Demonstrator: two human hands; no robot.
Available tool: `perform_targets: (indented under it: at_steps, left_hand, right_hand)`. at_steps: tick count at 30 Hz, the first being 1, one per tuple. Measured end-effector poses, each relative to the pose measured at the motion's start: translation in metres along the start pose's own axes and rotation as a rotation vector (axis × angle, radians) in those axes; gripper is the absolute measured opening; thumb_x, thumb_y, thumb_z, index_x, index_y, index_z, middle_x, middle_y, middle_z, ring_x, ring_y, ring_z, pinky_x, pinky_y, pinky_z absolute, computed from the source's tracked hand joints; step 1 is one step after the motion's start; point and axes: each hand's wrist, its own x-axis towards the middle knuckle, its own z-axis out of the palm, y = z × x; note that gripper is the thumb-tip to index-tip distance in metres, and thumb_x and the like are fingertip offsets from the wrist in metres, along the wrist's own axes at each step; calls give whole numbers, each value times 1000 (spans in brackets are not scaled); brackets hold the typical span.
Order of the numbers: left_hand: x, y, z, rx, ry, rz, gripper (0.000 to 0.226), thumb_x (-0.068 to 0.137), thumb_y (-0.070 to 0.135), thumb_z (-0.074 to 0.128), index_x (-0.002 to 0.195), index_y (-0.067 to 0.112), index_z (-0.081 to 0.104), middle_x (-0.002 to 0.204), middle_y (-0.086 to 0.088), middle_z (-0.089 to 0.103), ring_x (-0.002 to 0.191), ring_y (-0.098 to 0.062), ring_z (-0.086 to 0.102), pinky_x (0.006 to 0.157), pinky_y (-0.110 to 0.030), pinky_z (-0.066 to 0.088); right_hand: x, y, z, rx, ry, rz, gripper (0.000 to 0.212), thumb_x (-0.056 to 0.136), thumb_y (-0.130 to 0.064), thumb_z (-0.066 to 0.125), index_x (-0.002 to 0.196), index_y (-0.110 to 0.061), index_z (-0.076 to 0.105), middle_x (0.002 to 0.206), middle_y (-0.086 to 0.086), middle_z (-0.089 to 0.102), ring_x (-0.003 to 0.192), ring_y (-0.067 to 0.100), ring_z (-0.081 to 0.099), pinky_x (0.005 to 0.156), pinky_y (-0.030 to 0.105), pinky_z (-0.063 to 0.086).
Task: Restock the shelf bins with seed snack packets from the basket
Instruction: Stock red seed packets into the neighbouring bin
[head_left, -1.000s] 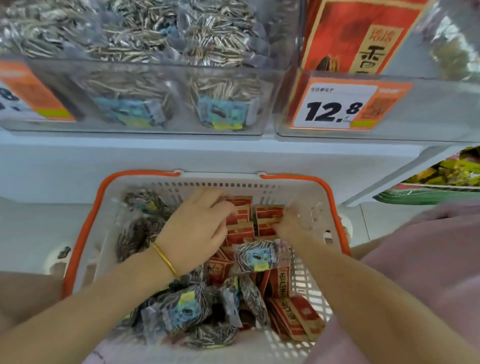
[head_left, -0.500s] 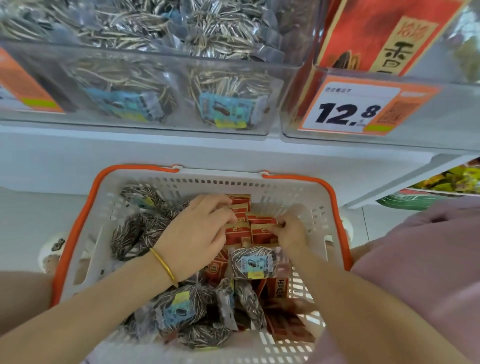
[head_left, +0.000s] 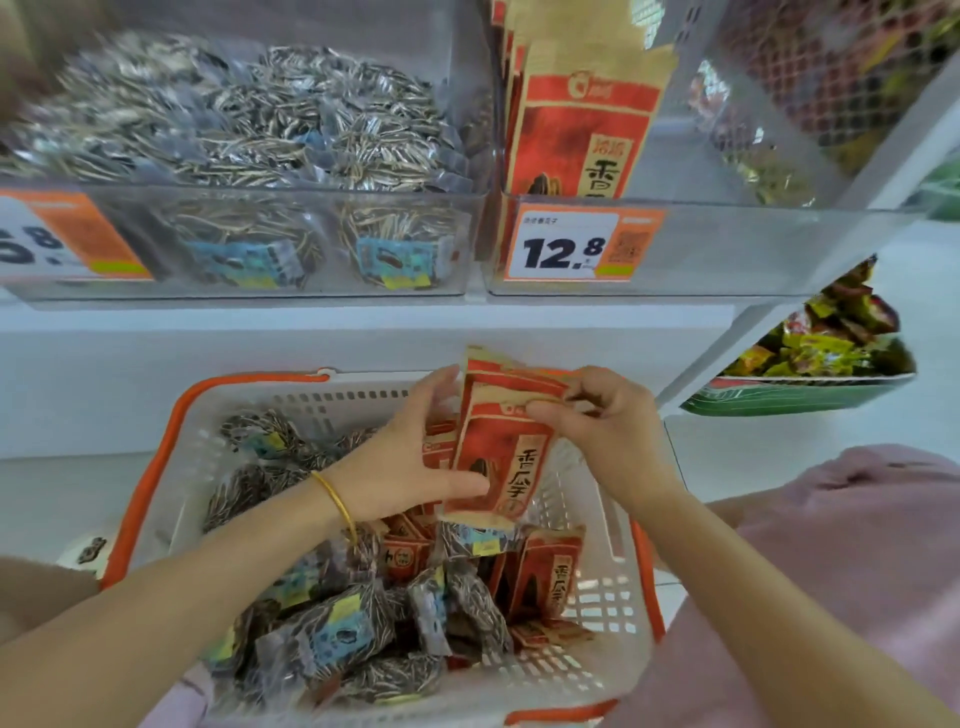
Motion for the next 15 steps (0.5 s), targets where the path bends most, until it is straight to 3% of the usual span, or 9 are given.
perform_targets:
  at_steps: [2, 4, 5, 7, 9, 12, 15]
  left_hand:
    - [-4, 10, 7, -13, -18, 25, 94, 68, 34, 80, 137, 35, 16, 125, 20, 45, 107, 11, 51, 87, -13, 47]
    - [-8, 17, 11, -3, 17, 45, 82, 73, 26, 78, 135, 27, 25, 115, 21, 51, 98, 12, 55, 79, -10, 49]
    - [-11, 20, 11, -8, 33, 54, 79, 73, 27, 78, 134, 25, 28, 114, 20, 53, 98, 11, 56, 78, -11, 50]
    - [-16, 29, 8, -41, 41, 87, 74, 73, 38, 77, 132, 25, 34, 116, 17, 55, 100, 8, 58, 79, -13, 50]
    - [-19, 41, 6, -139, 38, 138, 52, 81, 31, 69, 125, 29, 40, 118, 14, 57, 100, 7, 59, 77, -12, 50]
    - [-21, 62, 4, -157, 61, 231, 34, 90, 22, 57, 120, 28, 44, 115, 16, 60, 103, 7, 59, 78, -10, 47]
    - [-16, 89, 4, -16, 124, 310, 42, 86, 47, 55, 123, 29, 47, 114, 20, 61, 106, 6, 56, 85, -17, 48]
  right_hand:
    - [-9, -11, -1, 112, -4, 20, 20, 78, -9, 73, 64, -17, 61, 81, 9, 71, 78, 20, 68, 69, 32, 58]
    - [-16, -18, -4, 127, 0, -2, 6, 79, -16, 71, 77, -14, 66, 85, 9, 71, 79, 21, 68, 74, 39, 58]
    - [-19, -18, -6, 118, -14, -9, 11, 80, -22, 70, 89, -16, 67, 89, 4, 71, 82, 16, 68, 79, 40, 57]
    - [-24, -16, -13, 137, -129, -27, 47, 75, -39, 73, 118, -24, 60, 107, -4, 68, 100, 11, 65, 87, 38, 55]
    - [-30, -17, -16, 242, -298, -52, 87, 64, -50, 79, 139, -32, 38, 123, -3, 61, 114, 15, 59, 89, 36, 54]
    - [-36, -23, -19, 328, -388, -88, 111, 61, -28, 86, 146, -35, 16, 130, 0, 56, 118, 21, 58, 91, 40, 53]
    - [-37, -39, -28, 294, -286, -102, 116, 62, -12, 86, 147, -33, 9, 129, -3, 56, 117, 16, 59, 91, 36, 53]
